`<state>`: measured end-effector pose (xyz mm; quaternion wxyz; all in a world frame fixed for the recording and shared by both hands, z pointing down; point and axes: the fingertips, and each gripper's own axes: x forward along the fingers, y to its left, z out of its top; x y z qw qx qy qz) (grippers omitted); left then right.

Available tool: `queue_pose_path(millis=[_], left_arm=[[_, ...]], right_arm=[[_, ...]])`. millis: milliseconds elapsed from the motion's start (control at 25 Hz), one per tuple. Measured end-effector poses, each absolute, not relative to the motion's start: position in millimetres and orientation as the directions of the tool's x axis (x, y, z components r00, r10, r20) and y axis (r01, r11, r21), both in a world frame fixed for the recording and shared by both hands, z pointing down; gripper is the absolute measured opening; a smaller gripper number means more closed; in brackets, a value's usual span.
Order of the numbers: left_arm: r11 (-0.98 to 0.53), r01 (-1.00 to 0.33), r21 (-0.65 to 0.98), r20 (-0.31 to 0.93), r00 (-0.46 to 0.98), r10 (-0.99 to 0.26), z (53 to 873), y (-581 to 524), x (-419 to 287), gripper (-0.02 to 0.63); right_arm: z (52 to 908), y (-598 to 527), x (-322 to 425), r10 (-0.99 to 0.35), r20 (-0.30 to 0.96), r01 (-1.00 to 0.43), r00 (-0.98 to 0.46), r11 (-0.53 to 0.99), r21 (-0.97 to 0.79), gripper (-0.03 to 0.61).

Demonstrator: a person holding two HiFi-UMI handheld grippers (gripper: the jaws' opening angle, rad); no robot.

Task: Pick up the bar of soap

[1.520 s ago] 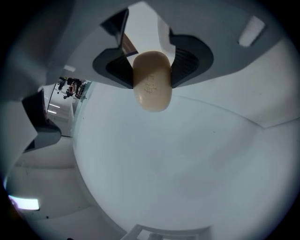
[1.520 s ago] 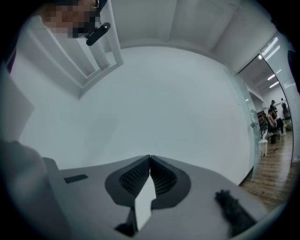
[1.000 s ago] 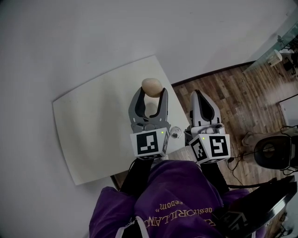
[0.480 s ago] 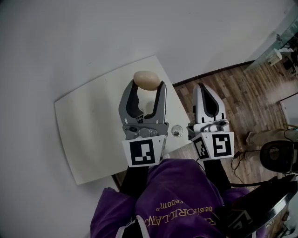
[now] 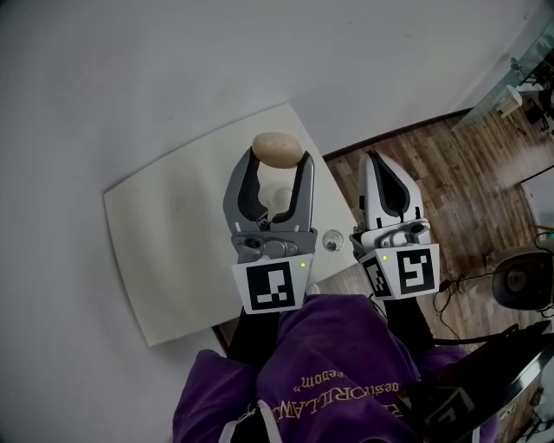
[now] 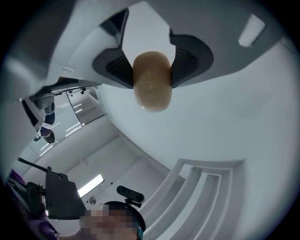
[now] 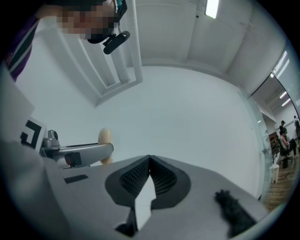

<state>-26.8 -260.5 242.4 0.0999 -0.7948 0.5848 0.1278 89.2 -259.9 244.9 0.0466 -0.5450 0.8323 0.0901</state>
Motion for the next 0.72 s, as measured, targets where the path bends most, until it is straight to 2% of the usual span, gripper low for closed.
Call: queue_pose_path(millis=[720], left_arm=[[-0.310, -0.950, -0.048, -0.320, 0.309, -0.896, 238.5, -257.9, -25.1, 0.259]], right_arm=[[240.1, -255.3, 84.7, -0.895, -0.184, -0.913, -0.406, 0.391, 0.112, 0.006]])
